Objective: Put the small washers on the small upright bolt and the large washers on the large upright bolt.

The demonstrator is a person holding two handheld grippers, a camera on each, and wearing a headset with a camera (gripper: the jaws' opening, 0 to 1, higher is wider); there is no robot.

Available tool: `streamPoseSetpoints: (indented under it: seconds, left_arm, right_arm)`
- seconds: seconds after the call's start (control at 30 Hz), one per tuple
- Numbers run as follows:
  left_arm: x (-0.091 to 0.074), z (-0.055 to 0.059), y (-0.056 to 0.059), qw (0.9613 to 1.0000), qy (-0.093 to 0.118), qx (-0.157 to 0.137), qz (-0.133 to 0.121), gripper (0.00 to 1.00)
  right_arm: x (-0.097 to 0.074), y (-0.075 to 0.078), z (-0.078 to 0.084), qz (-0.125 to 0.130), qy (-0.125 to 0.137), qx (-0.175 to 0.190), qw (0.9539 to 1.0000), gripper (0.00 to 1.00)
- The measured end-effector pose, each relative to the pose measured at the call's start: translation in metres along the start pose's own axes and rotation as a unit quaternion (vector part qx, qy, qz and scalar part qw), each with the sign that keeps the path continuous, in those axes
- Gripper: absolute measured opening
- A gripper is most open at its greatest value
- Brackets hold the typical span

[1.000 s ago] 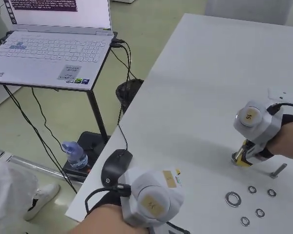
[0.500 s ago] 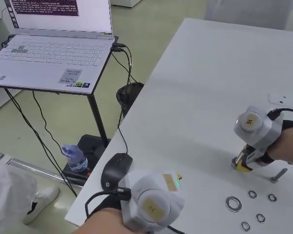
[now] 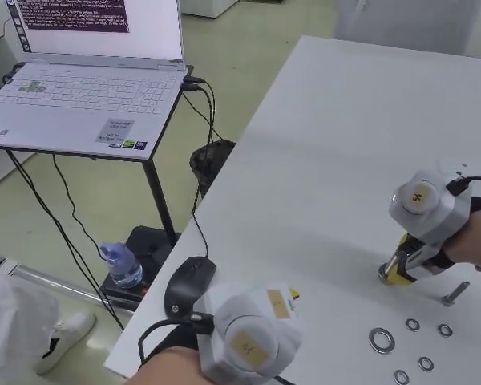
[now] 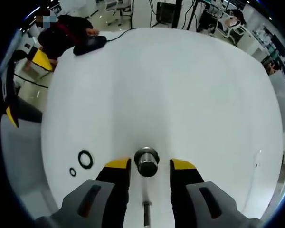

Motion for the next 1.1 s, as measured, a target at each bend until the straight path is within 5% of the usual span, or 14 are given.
streamPoseSetpoints:
  seconds: [1.1]
  left_arm:
    - [-0.001,-0.01,-0.001,1.0,-0.001,0.0,-0.009,0.85]
  right_arm:
    - [-0.049,-0.026,-0.002,-0.001,0.041,-0.051,0.9979,0.32]
Point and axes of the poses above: the centre of the closed fingertips' face, and the gripper's own axes: x roughly forward along the fingers, y roughly to its right, z roughly out of its underside, the point moved 3 cm from there along -x, roughly backward along the fingers, and after that the axes turned 13 degrees about x, right-handed, at the moved point
